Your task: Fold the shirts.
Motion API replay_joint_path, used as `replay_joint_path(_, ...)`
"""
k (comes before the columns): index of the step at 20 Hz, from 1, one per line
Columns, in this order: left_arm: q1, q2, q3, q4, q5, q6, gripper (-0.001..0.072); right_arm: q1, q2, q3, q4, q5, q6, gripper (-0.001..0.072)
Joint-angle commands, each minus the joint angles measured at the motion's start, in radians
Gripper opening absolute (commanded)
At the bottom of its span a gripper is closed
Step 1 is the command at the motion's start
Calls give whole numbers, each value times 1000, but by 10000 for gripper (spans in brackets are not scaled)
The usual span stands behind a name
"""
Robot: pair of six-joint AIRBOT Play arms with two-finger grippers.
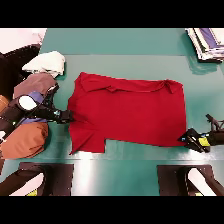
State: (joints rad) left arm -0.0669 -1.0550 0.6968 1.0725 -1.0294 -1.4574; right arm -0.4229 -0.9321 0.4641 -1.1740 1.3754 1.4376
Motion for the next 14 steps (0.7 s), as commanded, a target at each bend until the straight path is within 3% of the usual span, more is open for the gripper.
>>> replay_joint_path(1, 0, 1, 3, 0, 6, 0, 27, 98, -26, -21, 32, -67, 38, 411)
replay_joint_path(3, 0, 10, 4, 1, 19, 0, 26, 157, -61, -21, 31, -76, 33, 38)
replay_joint_path(7, 1, 142, 109, 66, -53, -12, 26, 248, -1, 123, 31, -43, 30, 14)
replay_joint_path(14, 1, 353, 760, 100, -192, -51, 26, 239, 216, 874, 28, -26, 31, 14)
